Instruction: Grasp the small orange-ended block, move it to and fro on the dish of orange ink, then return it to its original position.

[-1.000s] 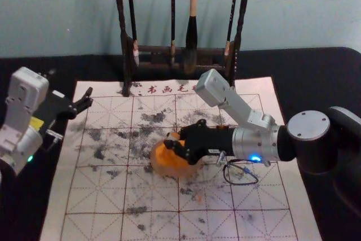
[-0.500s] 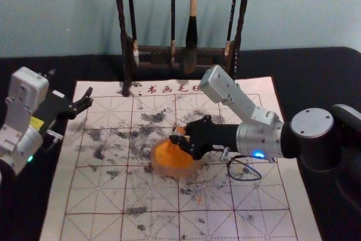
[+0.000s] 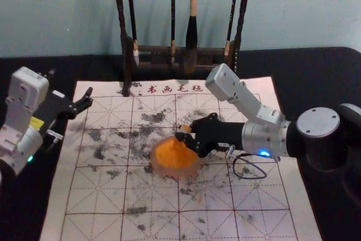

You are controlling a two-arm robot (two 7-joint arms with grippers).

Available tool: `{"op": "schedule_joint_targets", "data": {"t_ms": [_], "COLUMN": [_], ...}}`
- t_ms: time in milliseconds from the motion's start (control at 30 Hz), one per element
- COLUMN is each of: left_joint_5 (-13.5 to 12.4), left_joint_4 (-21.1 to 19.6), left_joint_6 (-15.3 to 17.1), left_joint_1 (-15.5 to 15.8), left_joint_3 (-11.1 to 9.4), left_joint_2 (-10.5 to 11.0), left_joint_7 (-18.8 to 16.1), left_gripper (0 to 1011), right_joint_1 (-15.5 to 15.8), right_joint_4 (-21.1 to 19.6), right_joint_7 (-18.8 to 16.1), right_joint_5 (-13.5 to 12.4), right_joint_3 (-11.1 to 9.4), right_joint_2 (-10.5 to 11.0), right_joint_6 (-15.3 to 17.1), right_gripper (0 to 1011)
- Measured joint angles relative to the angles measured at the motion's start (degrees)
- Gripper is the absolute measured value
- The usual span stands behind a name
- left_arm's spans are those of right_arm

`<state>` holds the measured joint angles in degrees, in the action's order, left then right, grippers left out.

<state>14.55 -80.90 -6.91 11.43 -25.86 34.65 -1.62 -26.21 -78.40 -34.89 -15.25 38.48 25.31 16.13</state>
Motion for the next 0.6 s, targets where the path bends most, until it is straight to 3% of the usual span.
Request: {"op": "schedule_joint_targets", "data": {"t_ms": [367,600], "left_joint_5": [0.0,0.0], "left_joint_4": [0.0,0.0], "left_joint_6": [0.0,0.0], "left_joint_1": [0.0,0.0], "left_joint_3": [0.0,0.0], "left_joint_2": [0.0,0.0], "left_joint_7": [0.0,0.0], "left_gripper": [1001,1002], "right_joint_1": [1.0,1.6], "right_joint_4": [-3.5,-7.8], "right_joint_7": [0.2,0.0], "right_joint_5": [-1.7,-5.1], "right_joint_3": [-1.9,-3.8], "right_joint_2": [0.9,2.9], "right_joint_6": [0.4,3.3], "right_gripper": [121,121]}}
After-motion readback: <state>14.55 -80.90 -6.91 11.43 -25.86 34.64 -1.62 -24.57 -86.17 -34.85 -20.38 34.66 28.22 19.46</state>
